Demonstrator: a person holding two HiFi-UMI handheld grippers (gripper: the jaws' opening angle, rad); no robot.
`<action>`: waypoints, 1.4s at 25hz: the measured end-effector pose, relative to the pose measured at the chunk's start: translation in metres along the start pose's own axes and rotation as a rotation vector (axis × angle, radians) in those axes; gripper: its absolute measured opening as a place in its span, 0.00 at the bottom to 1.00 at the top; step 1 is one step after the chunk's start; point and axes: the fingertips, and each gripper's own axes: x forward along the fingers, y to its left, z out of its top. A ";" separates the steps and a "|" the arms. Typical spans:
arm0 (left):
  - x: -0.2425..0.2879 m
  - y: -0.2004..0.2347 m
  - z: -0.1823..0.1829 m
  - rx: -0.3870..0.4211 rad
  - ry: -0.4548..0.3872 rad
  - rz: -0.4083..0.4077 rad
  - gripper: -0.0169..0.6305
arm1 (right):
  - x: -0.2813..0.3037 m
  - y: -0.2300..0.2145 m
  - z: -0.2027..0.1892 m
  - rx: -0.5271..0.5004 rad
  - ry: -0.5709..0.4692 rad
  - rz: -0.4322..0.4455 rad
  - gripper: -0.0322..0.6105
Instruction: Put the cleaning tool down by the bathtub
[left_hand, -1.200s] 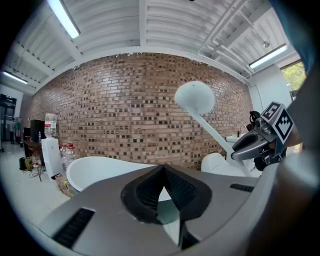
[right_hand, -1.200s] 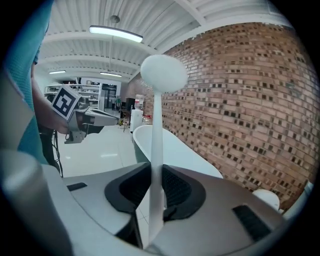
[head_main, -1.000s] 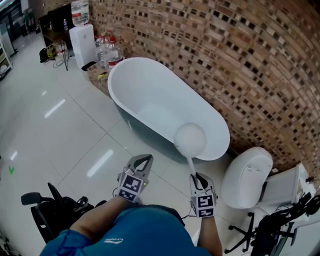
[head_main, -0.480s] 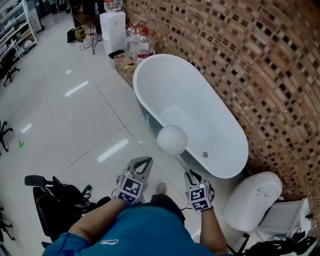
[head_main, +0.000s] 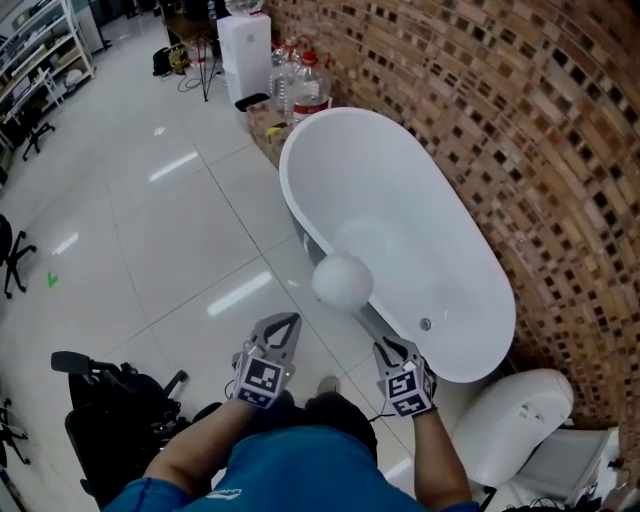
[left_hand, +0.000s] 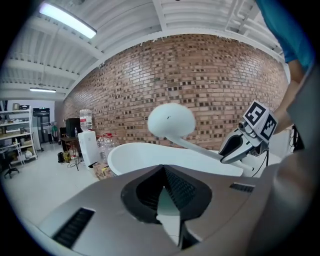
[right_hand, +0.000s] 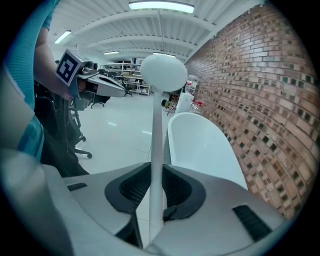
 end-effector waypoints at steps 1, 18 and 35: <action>0.006 0.009 -0.008 0.001 0.005 0.009 0.02 | 0.011 0.000 0.001 -0.006 0.000 0.005 0.19; 0.133 0.074 -0.199 0.003 0.040 0.092 0.02 | 0.228 0.010 -0.119 -0.045 0.100 0.109 0.19; 0.259 0.085 -0.432 0.070 0.001 0.052 0.02 | 0.472 0.056 -0.330 -0.061 0.190 0.167 0.19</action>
